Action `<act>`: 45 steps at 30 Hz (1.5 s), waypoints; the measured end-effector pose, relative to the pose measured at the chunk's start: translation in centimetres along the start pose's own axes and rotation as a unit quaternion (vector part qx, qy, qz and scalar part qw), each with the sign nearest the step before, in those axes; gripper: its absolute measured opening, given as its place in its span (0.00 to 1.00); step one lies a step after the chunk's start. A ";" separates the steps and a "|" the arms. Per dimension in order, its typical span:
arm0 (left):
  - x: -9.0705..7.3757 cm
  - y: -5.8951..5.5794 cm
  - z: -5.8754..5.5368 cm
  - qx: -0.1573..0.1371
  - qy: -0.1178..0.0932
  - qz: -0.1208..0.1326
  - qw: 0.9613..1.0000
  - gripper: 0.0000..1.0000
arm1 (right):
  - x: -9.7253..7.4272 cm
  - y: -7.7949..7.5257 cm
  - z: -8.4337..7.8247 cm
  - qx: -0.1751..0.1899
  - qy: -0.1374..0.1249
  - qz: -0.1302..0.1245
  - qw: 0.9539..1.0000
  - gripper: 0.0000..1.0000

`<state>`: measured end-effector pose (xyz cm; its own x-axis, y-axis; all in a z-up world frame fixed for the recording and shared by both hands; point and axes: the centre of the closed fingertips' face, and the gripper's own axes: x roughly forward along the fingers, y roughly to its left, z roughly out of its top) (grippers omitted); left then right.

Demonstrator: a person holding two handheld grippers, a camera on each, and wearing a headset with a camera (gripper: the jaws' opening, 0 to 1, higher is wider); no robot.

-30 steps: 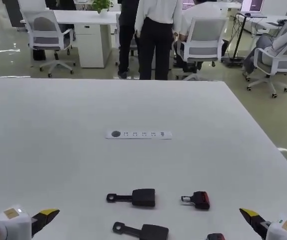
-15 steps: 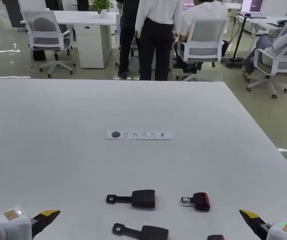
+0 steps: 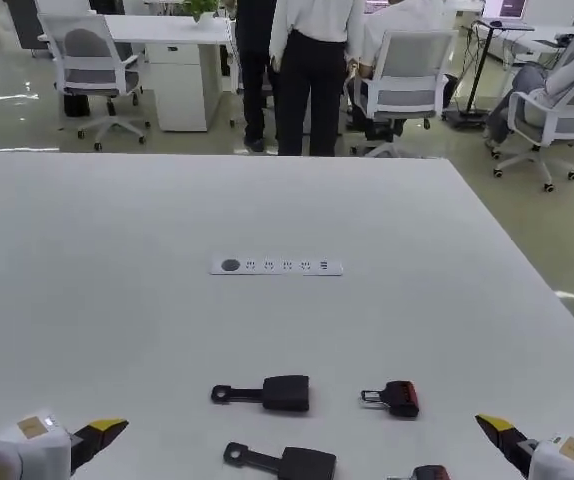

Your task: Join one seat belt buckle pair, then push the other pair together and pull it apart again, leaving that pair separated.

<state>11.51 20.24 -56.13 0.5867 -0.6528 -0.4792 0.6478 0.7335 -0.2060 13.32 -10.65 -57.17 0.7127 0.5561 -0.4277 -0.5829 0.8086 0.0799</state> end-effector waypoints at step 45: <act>10.5 -5.2 -3.0 0.132 0.122 -0.152 0.972 0.79 | 3.4 -1.8 -6.5 -0.072 0.151 0.162 0.973 0.86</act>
<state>12.89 10.16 -62.62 0.2376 -0.7440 -0.6245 0.8939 0.4191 -0.1592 14.22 -11.47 -64.64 0.3482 0.6784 -0.6470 -0.8218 0.5529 0.1375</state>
